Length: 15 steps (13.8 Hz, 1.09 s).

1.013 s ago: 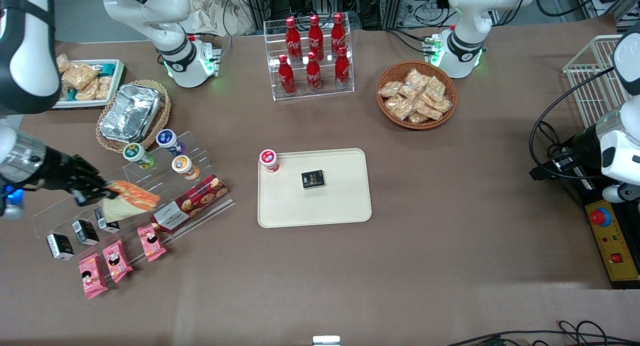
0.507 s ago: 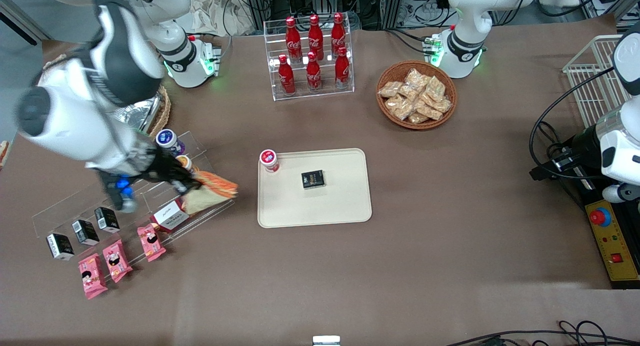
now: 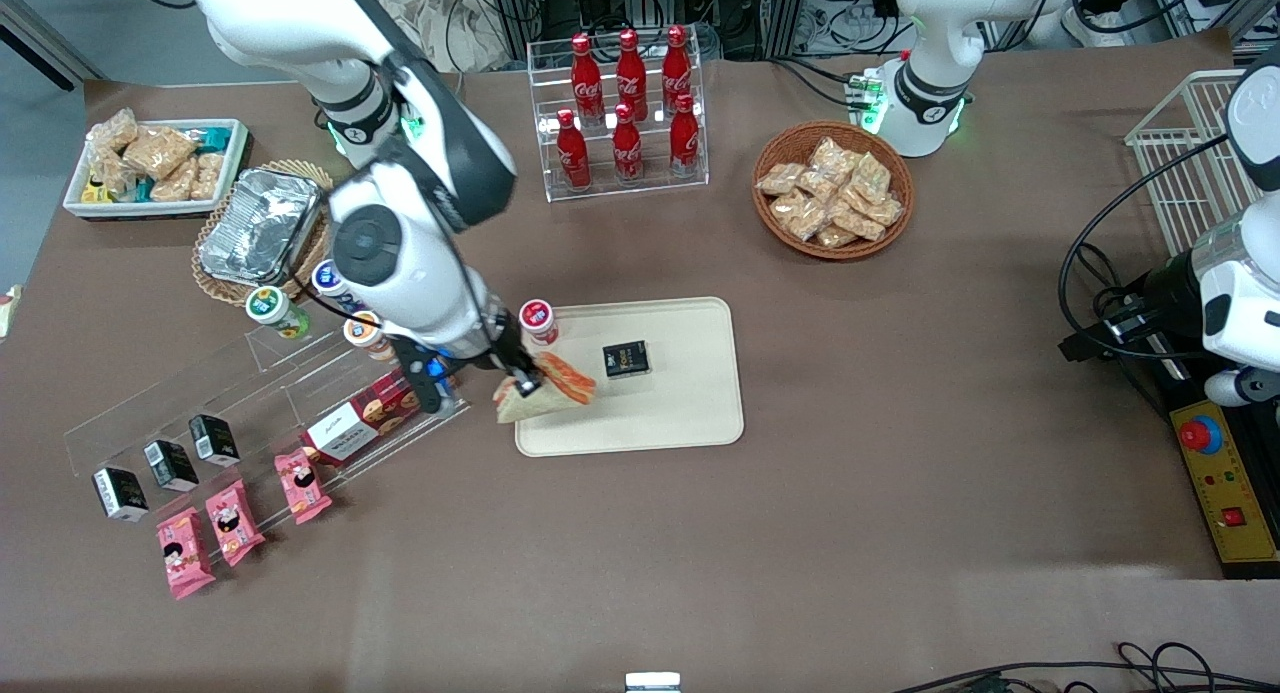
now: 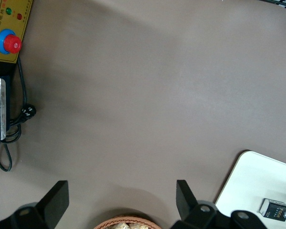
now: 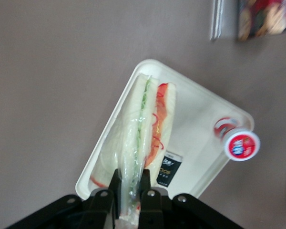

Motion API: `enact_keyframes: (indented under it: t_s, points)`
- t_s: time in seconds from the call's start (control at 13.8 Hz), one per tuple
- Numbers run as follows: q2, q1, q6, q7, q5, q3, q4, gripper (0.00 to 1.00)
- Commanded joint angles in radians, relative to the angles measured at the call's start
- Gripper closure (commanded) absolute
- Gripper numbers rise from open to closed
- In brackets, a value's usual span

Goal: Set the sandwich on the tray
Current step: 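Carry the held sandwich over the cream tray, then lower the sandwich onto the tray and open the right gripper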

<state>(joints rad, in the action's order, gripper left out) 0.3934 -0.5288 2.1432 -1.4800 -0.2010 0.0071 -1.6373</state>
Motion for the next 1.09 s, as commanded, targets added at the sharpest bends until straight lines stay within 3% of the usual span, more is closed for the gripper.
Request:
enact_keyframes:
  t_s: [0.0,0.65,0.72,0.8,0.94,1.01]
  points:
    - [0.076,-0.046,0.069,-0.057,0.018,-0.010,0.025,0.81]
    - [0.222,-0.082,0.182,-0.057,0.046,-0.013,0.024,0.73]
    - [0.220,-0.082,0.182,-0.056,0.046,-0.013,0.025,0.63]
    - [0.211,-0.080,0.176,-0.049,0.046,-0.013,0.027,0.61]
    - [0.188,-0.071,0.149,-0.042,0.048,-0.015,0.036,0.00]
    - [0.177,-0.068,0.127,-0.040,0.048,-0.016,0.046,0.00]
